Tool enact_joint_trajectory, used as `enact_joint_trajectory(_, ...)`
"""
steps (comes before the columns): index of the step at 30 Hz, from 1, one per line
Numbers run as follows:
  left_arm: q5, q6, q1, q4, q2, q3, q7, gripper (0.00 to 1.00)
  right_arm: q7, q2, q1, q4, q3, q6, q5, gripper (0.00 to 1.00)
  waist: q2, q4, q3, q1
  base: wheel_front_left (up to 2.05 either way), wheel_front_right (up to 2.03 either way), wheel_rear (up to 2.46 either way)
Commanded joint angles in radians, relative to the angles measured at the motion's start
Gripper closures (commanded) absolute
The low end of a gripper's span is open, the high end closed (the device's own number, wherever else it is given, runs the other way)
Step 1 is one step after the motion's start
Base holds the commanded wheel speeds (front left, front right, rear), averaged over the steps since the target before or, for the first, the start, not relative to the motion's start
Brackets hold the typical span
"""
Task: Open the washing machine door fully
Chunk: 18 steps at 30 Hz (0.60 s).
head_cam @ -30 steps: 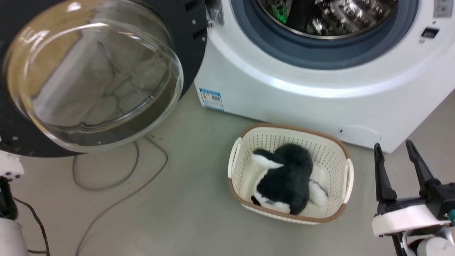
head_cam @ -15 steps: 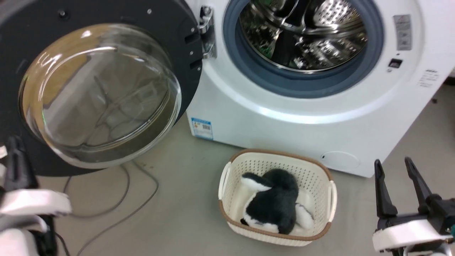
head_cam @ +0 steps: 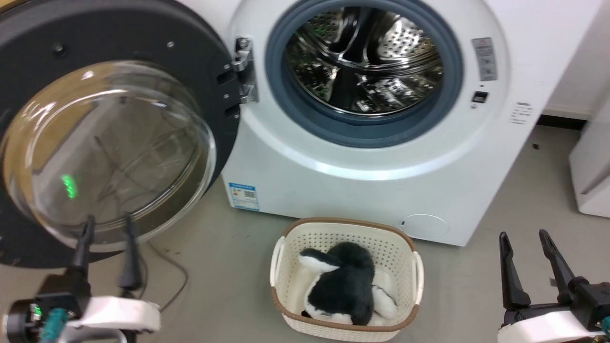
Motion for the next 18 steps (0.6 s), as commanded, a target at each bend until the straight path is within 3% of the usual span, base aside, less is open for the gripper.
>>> enact_joint_trajectory(1, 0.002, 0.009, 0.022, -0.008, -0.008, -0.008, 0.002, 0.00, -0.004, 0.002, 0.012, -0.005, 0.003, 0.005, 0.004, 0.00, 0.0000, -0.016, -0.006, 0.0001, 0.00, 0.00, 0.00)
enact_joint_trajectory(10, -0.009, 0.056, 0.081, -0.043, -0.016, -0.078, 0.002, 0.00, -0.004, 0.002, 0.028, -0.023, 0.012, 0.005, 0.001, 0.00, 0.0000, -0.098, -0.019, 0.0001, 0.00, 0.00, 0.00)
enact_joint_trajectory(18, -0.010, 0.070, 0.109, -0.041, -0.018, -0.133, 0.002, 0.00, -0.004, 0.002, 0.049, -0.049, 0.019, 0.005, 0.002, 0.00, 0.0000, -0.158, -0.031, 0.0001, 0.00, 0.00, 0.00)
